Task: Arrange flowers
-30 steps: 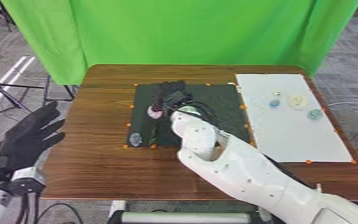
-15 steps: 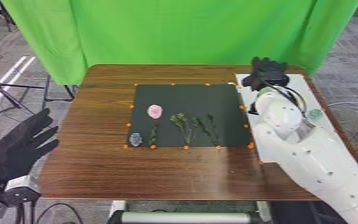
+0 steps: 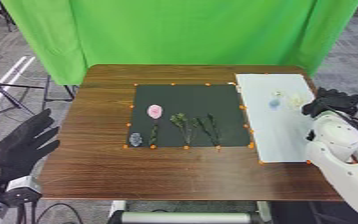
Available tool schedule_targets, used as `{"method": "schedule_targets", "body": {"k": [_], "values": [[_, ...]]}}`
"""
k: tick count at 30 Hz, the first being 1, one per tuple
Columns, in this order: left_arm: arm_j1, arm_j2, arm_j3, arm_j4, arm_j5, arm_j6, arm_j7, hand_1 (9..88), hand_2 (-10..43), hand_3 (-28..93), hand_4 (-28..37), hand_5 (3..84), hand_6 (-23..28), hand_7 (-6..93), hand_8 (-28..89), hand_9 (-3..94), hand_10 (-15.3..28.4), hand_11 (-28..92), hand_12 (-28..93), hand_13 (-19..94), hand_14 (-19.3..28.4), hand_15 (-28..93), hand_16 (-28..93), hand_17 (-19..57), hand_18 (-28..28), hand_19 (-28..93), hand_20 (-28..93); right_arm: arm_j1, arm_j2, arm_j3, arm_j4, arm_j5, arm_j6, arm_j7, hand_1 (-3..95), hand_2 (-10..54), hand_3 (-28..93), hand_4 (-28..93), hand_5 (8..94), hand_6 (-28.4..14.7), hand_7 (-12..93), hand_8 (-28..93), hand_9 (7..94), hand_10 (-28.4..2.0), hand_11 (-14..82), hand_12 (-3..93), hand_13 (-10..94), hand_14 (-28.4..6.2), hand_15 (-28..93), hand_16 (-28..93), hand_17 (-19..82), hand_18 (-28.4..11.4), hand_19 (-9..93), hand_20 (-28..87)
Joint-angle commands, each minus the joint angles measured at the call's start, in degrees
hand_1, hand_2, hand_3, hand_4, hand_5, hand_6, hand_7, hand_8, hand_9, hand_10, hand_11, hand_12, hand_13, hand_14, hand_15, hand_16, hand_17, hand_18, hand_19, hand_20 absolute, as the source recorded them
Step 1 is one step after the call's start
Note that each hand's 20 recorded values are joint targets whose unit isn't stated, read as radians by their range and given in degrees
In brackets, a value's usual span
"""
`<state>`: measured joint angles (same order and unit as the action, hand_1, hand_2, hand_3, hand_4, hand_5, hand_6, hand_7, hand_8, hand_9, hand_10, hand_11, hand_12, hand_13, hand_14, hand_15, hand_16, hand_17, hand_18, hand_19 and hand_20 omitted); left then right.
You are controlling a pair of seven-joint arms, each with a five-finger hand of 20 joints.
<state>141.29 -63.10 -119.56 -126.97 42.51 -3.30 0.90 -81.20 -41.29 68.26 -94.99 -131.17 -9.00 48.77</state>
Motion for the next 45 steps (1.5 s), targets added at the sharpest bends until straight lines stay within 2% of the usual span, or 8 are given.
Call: {"method": "schedule_targets", "body": {"k": [1,6,10,14,20,33,39,45], "values": [[0.38,0.05,0.0,0.06,0.02,-0.07,-0.36,24.4,-1.3,69,-28.1,21.4,1.0,17.8,-9,17.2,9.0,11,21,12,11.8,14,8,-13.1,18.9,36,10,-1.4,0.54,0.0,2.72,2.99,-1.21,0.69,25.8,-9.5,86,-28,30.5,-9.9,20,-8,33.5,-16.6,11.1,23.1,35,-14.8,10,23,3,-22.3,51,22],[-0.04,0.34,0.06,0.22,0.02,-0.42,-0.58,24.4,-1.2,69,-28.1,21.5,1.0,17.8,-9,17.2,9.1,11,20,12,11.8,14,8,-13.1,18.9,36,10,0.54,1.07,-3.9,6.13,1.03,2.96,-1.02,26.9,-9.5,86,-28,32.6,-7.7,25,-10,38.8,-14.7,17.6,21.1,44,-11.0,26,20,7,-20.2,55,25],[0.14,0.26,0.01,0.14,0.01,-0.28,-0.46,24.5,-1.1,69,-28.2,21.6,1.1,17.8,-9,17.4,9.1,11,20,13,11.8,14,8,-13.0,18.9,36,10,-0.11,1.1,-4.69,6.87,-1.08,8.34,-3.66,32.2,-8.7,87,-28,39.1,-3.1,31,-15,49.7,-10.5,26.9,20.6,57,-7.2,40,17,15,-18.8,65,30],[0.57,0.03,-0.16,-0.09,0.06,-0.02,-0.25,24.4,-1.1,69,-28.2,21.7,1.1,17.8,-9,17.4,9.2,11,20,13,11.8,14,8,-13.1,18.9,36,10,-0.35,1.06,-6.23,7.75,-3.79,13.29,-6.18,35.9,-8.3,86,-28,44.4,1.0,34,-17,59.4,-9.5,29.3,20.7,66,-5.1,44,18,20,-19.0,72,34],[0.68,-0.27,-0.16,-0.28,0.03,0.32,-0.25,24.4,-1.0,69,-28.2,21.7,1.1,17.9,-9,17.4,9.1,11,20,13,11.8,14,8,-13.1,19.0,36,10,-1.03,0.61,-6.92,7.87,-6.29,18.57,-9.14,48.1,-7.5,77,-28,63.8,3.3,45,-4,83.9,-5.3,16.5,42.5,78,-2.9,46,30,27,-18.6,78,42],[0.77,-0.58,-0.33,-0.5,0.05,0.68,-0.26,24.4,-1.0,69,-28.2,21.7,1.0,18.0,-9,17.4,9.2,11,20,13,11.8,14,8,-13.1,18.9,36,9,-1.73,0.06,-5.27,0.54,-7.33,25.44,-10.86,50.5,-9.5,81,-28,74.5,2.5,42,-2,90.2,-4.6,17.2,45.7,83,-1.9,50,31,31,-18.7,80,47],[0.82,-0.55,-0.28,-0.41,0.0,0.71,-0.42,24.4,-1.0,69,-28.2,21.8,1.1,18.0,-9,17.4,9.2,11,20,13,11.8,14,8,-13.1,19.0,36,9,4.0,-2.41,-9.91,-4.06,-5.69,28.49,-14.69,50.3,-9.5,82,-28,75.0,2.2,42,-2,91.1,-4.1,16.1,46.7,84,-1.4,49,33,32,-18.8,80,47],[0.4,-0.21,0.15,-0.32,-0.09,0.53,-1.01,24.4,-1.0,69,-28.2,21.8,1.1,17.9,-9,17.4,9.2,11,20,12,11.7,14,8,-13.0,18.9,36,9,12.4,-8.71,-19.14,-4.32,-2.53,25.74,-19.78,50.1,-9.5,82,-28,74.9,2.0,42,-1,91.2,-4.2,15.7,48.0,84,-1.4,49,35,31,-18.8,79,48]]}}
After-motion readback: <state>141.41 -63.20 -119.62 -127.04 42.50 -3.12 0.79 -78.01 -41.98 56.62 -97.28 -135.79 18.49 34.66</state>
